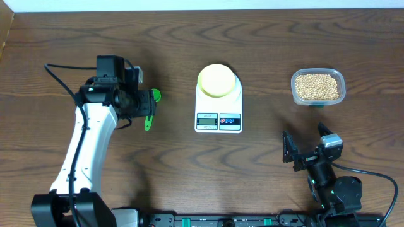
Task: Scoop item into bowl and weigh 50g on scale
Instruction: 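Lower the left gripper toward the green scoop's bowl end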
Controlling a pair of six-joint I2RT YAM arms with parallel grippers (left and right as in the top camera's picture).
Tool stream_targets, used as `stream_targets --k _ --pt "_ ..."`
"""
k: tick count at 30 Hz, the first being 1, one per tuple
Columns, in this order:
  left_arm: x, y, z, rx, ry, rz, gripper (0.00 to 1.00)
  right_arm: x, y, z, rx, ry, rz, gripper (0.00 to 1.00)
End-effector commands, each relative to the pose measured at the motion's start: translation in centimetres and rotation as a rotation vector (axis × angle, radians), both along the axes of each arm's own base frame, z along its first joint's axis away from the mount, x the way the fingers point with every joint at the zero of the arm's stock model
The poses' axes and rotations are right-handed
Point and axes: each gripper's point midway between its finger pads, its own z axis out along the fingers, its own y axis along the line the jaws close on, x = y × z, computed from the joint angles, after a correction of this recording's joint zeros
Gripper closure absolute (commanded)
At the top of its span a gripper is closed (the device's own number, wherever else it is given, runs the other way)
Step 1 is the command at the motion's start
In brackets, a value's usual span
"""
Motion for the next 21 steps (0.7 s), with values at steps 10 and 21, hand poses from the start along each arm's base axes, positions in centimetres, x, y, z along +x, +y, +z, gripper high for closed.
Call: stream_targets --k 10,21 --pt "0.7 1.2 -4.5 0.06 -0.059 0.025 0.09 -0.1 0.2 0.0 0.008 0.001 0.007 0.01" --pt "2.0 1.2 -5.5 0.05 -0.15 0.053 0.09 -0.1 0.2 0.0 0.008 0.001 0.007 0.01"
